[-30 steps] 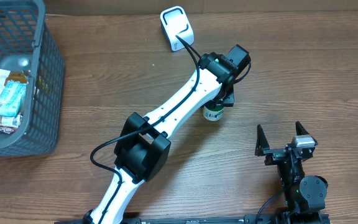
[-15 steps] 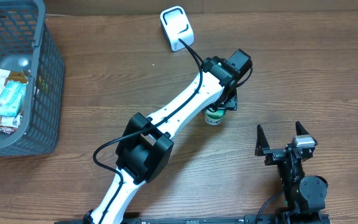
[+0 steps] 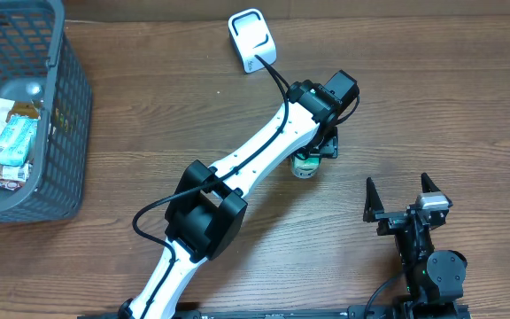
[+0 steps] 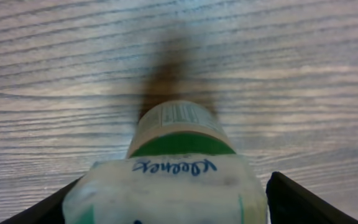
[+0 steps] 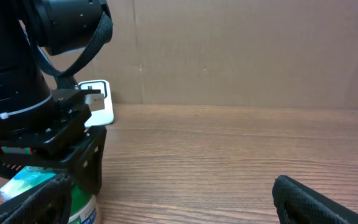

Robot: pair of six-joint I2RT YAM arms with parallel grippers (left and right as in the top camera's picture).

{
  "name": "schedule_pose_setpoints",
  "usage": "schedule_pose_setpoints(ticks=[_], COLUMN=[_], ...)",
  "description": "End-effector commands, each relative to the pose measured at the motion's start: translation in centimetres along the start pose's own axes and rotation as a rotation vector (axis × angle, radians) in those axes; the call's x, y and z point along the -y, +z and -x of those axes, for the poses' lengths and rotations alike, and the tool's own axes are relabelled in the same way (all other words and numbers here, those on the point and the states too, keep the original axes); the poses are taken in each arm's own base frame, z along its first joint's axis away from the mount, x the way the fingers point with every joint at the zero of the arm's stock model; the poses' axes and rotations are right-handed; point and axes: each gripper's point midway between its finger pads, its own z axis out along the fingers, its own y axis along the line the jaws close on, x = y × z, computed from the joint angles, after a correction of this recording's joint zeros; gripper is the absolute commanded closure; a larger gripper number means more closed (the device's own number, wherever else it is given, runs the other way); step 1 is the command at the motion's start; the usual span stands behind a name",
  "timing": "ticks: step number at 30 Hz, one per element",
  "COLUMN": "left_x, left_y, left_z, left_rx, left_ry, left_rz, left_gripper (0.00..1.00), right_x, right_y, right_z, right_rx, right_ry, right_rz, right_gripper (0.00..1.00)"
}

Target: Scan the item barcode

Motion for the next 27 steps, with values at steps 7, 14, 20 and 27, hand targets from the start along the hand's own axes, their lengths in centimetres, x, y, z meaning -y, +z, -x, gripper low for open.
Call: schedule_pose_setpoints(ticks=[7,14,20,27], left_x=[-1.0,-2.1,-2.7,-2.6], left_y=[-7.9,-7.0,-5.6,-4.1], left_z=[2.2,0.3,-0.5,-0.7], left_rx=[0.089,0.01,-0.025,-0.032], left_ry=[0.024,0.036,0.042,0.045], left_rz=[-0.097,-0.055,-0.029,-0.027], left_gripper=[0.16,0.27,0.28,0.41], right_x=[0.1,0.1,0.1,0.1], right_y=[0.0,0.0,0.0,0.0], right_z=[-0.3,-0.3,-0.3,-0.3], right_rx=[-0.001,-0.001,-0.001,-0.001], right_ry=[-0.005,-0.005,-0.005,-0.005], right_rz=[-0.007,-0.007,-0.007,-0.007], right_gripper=[0.0,0.0,0.0,0.0])
